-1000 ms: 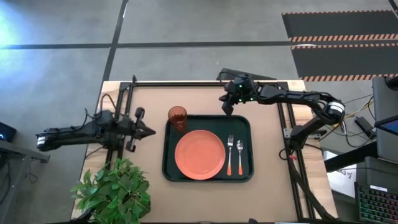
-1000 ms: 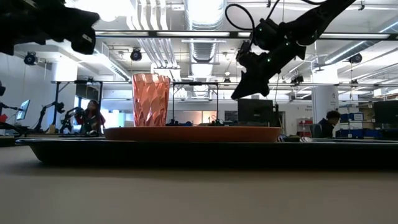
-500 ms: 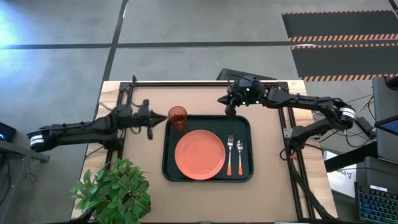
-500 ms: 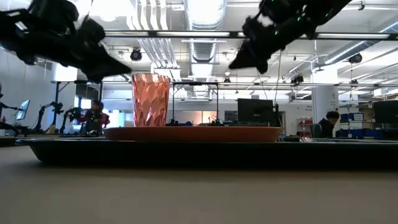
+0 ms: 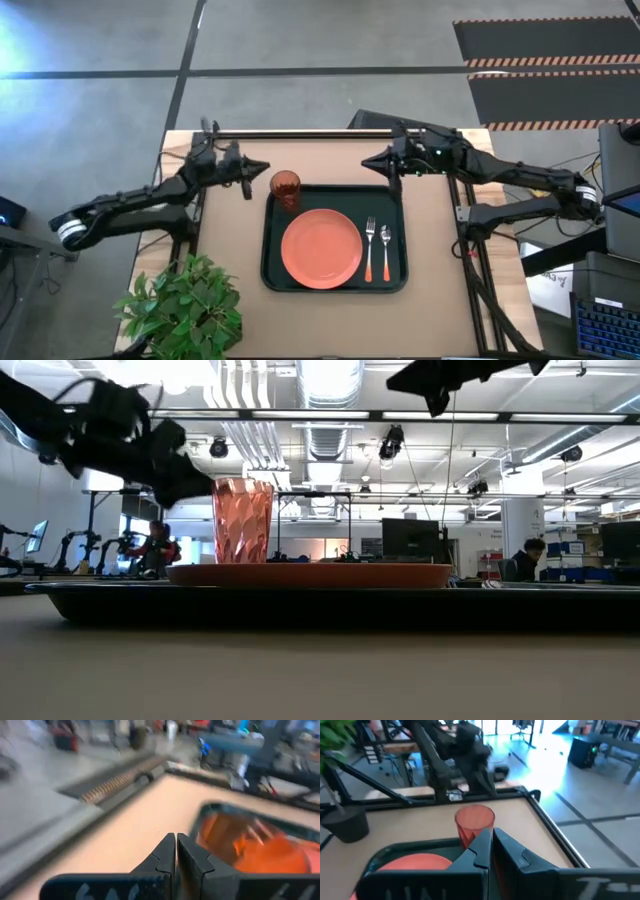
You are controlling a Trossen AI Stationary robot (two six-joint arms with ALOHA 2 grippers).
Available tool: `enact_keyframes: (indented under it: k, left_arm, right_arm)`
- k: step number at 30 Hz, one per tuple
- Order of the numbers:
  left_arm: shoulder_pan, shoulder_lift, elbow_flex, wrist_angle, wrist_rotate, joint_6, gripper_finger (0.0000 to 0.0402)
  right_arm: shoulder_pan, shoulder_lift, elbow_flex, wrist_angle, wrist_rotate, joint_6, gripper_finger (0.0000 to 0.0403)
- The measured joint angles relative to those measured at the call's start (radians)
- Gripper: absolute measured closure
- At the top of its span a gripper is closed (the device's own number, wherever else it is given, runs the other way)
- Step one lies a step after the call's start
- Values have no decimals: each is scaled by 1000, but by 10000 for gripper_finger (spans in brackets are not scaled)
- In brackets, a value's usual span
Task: Pick and place plate/cup/fork/spoon on tray
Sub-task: Adjust the black table tray
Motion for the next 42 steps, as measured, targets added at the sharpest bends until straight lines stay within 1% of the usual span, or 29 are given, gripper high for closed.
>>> enact_keyframes:
  k: [2, 3, 9, 13, 20, 22, 25, 28, 38, 42]
  left_arm:
    - [16, 64, 0, 31, 85, -9, 402]
    - [18, 96, 1, 54, 102, -22, 402]
    - [21, 296, 47, 96, 105, -45, 402]
    - [30, 411, 98, 94, 110, -21, 402]
    - [80, 587, 195, 96, 122, 1, 402]
    - [96, 640, 218, 97, 152, 1, 402]
    - [108, 717, 251, 95, 234, 1, 402]
    - [108, 772, 273, 96, 276, 0, 402]
    - [110, 908, 292, 94, 280, 5, 402]
    - [110, 912, 295, 97, 301, 4, 402]
  right_arm:
    - [20, -11, 0, 1, 0, 2, 394]
    - [33, -13, 0, 2, 0, 2, 394]
    - [133, -15, 0, 3, 0, 15, 394]
    - [207, -11, 0, 13, 0, 14, 394]
    - [308, -8, 0, 100, 0, 10, 394]
    - [328, -8, 0, 120, 0, 5, 394]
    - [358, -8, 0, 144, 0, 0, 394]
    - [379, -8, 0, 146, 0, 0, 394]
    - [404, -8, 0, 165, 8, -14, 394]
    - [404, -8, 0, 167, 9, -16, 394]
